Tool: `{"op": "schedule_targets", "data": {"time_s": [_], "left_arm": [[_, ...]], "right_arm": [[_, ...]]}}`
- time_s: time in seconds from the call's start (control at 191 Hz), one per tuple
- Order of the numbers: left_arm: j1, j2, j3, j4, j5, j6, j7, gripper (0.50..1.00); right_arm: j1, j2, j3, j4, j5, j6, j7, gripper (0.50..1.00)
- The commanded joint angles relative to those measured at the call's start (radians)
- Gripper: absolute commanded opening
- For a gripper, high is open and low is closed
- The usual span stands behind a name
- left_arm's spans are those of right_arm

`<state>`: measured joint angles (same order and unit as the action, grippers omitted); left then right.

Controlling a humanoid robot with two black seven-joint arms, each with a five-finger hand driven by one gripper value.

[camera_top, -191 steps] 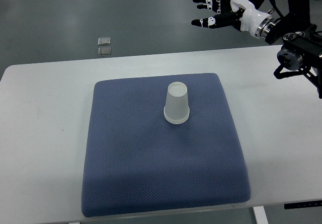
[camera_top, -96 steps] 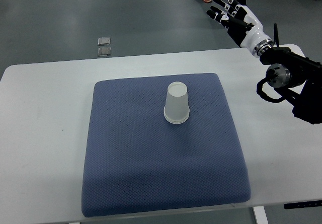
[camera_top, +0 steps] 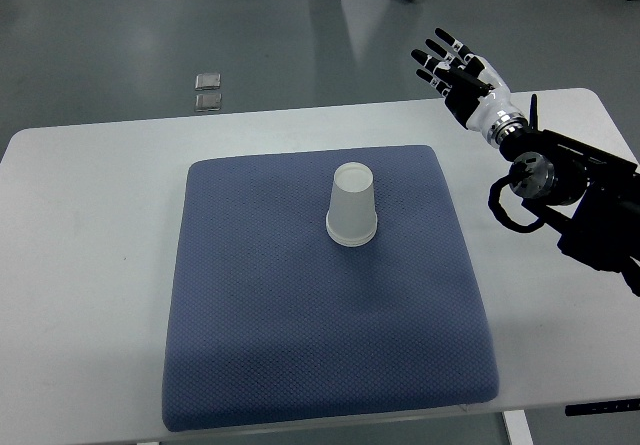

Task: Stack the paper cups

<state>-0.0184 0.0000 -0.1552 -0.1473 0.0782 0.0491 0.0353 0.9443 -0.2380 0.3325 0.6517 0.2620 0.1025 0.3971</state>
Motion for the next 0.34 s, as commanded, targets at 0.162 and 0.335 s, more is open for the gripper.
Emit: {"op": "schedule_targets", "data": {"time_s": [0.162,0.335], "left_arm": [[0.0,0.0,0.0,0.0,0.0,0.0,0.0,1.0],[0.0,0.0,0.0,0.0,0.0,0.0,0.0,1.0]], "right_arm": [[-0.005,0.003,0.008,0.0,-0.044,-0.003,0.002,0.911],[-0.022,0.005,0.011,0.0,-0.044,0.002,0.005,0.911]]}}
